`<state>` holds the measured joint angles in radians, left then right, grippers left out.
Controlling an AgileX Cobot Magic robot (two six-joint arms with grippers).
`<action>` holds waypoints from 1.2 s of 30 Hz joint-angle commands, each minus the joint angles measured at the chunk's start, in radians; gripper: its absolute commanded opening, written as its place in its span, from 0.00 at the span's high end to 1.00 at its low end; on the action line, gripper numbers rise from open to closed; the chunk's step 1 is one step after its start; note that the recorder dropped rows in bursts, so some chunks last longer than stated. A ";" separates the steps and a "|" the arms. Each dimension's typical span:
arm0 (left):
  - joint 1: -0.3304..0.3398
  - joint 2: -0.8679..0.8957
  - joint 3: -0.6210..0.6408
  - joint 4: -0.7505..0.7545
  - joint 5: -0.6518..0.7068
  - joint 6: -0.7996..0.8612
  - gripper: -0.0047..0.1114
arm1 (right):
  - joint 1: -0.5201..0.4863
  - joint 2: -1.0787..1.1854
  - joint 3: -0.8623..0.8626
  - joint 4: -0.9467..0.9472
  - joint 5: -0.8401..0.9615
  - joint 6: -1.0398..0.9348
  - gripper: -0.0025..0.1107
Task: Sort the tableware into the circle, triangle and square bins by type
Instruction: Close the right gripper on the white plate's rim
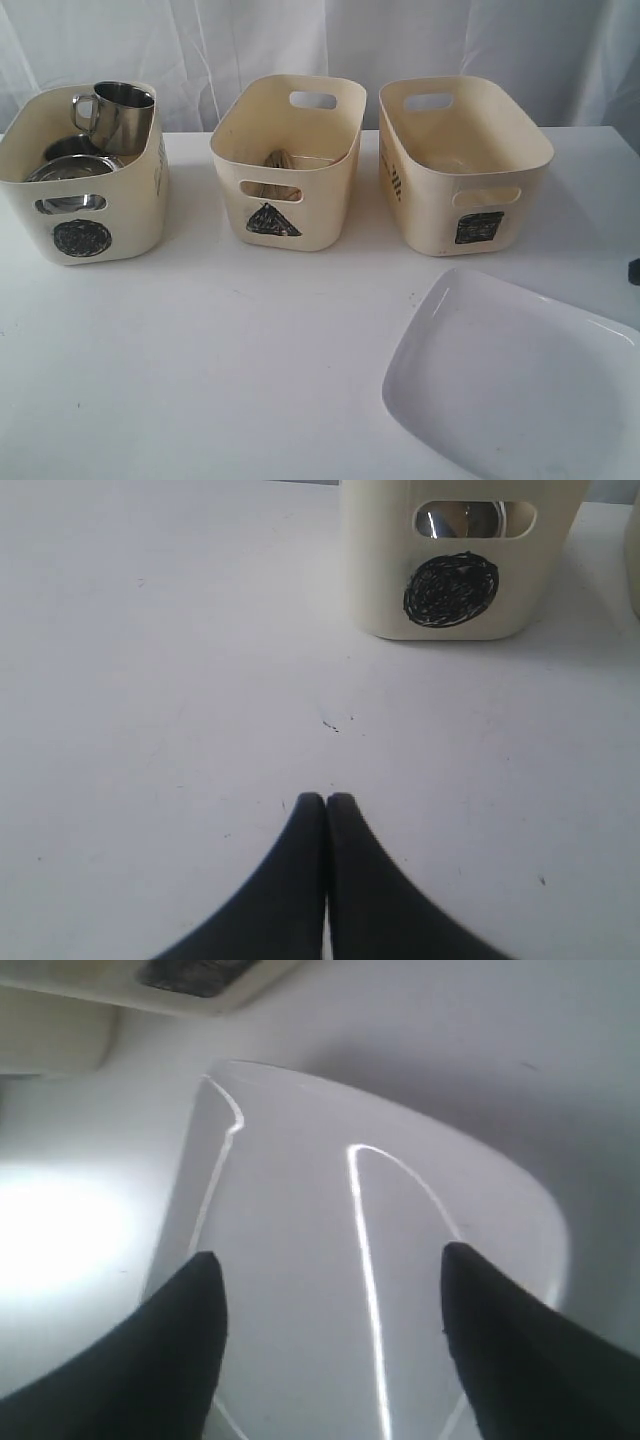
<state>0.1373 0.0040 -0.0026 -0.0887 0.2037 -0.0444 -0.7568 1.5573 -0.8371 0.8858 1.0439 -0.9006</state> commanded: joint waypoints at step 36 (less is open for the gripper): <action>0.000 -0.004 0.003 -0.006 -0.002 -0.002 0.96 | 0.048 0.274 0.024 0.020 -0.259 -0.171 0.50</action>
<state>0.1373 0.0040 -0.0026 -0.0887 0.2037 -0.0444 -0.7103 1.8122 -0.8160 0.8971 0.7996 -1.0503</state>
